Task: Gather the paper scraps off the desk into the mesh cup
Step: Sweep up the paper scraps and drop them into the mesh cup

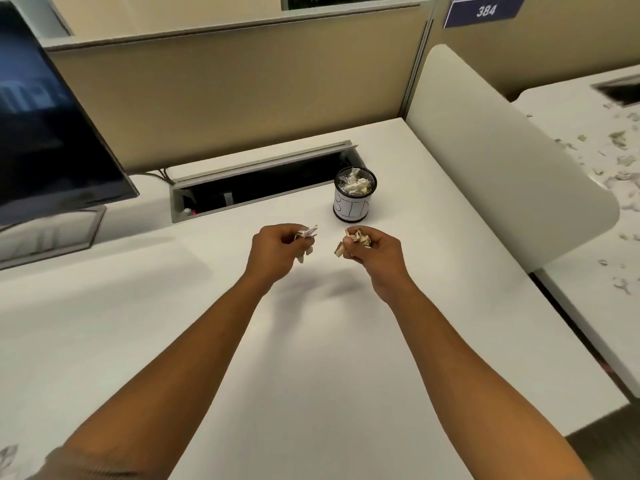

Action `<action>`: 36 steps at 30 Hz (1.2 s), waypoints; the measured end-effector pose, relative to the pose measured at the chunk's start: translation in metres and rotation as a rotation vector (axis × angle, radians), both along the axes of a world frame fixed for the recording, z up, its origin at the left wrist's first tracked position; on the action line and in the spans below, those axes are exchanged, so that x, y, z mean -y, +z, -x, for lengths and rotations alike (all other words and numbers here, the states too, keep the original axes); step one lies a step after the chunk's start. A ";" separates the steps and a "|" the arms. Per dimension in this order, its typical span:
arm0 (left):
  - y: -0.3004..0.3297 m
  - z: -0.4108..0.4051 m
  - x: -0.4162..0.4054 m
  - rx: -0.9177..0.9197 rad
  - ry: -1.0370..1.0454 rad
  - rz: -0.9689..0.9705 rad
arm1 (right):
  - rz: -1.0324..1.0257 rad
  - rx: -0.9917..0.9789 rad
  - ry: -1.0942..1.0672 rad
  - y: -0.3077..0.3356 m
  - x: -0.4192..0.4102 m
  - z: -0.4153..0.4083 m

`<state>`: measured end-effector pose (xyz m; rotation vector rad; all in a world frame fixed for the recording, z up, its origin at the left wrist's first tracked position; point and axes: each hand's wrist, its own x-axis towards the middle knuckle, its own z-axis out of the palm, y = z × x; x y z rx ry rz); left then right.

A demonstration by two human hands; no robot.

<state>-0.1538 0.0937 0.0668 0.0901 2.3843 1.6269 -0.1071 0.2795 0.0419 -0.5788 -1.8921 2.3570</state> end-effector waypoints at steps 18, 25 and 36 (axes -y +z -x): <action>0.016 0.141 -0.141 -0.323 -0.379 0.747 | 0.090 -0.065 -0.154 -0.001 -0.057 0.038; -0.004 0.157 -0.164 -0.391 -0.507 0.993 | 0.073 -0.072 -0.172 -0.003 -0.067 0.039; -0.007 0.165 -0.173 -0.344 -0.604 1.042 | 0.062 -0.077 -0.169 -0.009 -0.068 0.037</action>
